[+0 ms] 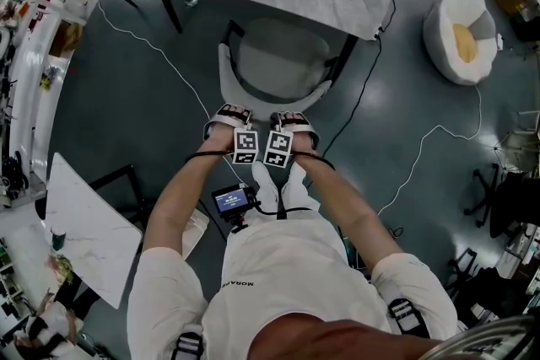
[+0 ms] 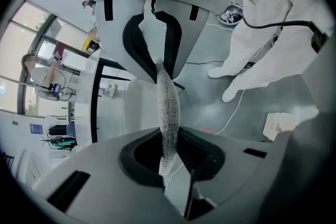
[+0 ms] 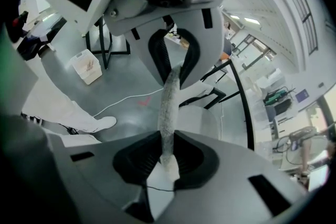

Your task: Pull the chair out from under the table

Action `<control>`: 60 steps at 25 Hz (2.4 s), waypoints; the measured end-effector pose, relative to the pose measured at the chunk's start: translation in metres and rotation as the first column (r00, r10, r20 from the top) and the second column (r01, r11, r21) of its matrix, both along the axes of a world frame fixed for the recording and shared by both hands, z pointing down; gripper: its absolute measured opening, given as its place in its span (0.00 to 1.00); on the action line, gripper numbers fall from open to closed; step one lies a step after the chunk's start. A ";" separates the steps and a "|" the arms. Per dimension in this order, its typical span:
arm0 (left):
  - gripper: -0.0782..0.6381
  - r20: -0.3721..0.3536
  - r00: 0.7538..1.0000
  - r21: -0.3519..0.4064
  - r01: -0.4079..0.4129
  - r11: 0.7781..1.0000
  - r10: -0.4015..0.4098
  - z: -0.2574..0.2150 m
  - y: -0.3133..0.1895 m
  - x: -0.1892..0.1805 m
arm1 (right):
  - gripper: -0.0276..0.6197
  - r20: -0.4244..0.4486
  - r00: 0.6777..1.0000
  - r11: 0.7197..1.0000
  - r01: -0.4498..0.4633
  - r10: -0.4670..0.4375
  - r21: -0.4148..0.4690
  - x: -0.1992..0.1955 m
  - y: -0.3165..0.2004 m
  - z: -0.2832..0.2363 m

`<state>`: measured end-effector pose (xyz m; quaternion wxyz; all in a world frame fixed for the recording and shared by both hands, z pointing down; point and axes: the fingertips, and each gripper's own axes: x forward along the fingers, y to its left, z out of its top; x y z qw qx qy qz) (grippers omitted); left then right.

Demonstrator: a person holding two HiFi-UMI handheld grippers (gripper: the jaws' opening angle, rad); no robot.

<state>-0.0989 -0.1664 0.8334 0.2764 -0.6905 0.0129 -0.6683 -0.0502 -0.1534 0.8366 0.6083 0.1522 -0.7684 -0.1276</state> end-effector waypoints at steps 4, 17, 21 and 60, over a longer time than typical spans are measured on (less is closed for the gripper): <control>0.20 0.001 1.000 -0.015 0.003 1.000 -0.003 -0.001 0.019 -0.006 | 0.15 0.003 1.000 1.000 0.020 -0.020 -0.010 -0.007 0.019 -0.001; 0.20 0.023 1.000 -0.060 0.003 0.998 -0.001 -0.001 0.077 -0.029 | 0.15 -0.001 0.999 0.998 0.052 -0.052 -0.041 -0.029 0.077 -0.001; 0.20 0.029 1.000 -0.074 0.004 0.997 -0.002 -0.003 0.093 -0.034 | 0.15 -0.005 0.998 0.997 0.061 -0.062 -0.053 -0.034 0.093 -0.002; 0.21 -0.064 0.983 -0.036 0.172 0.984 -0.174 -0.072 0.119 -0.020 | 0.13 0.081 0.993 0.997 0.080 -0.082 0.021 -0.036 0.102 -0.077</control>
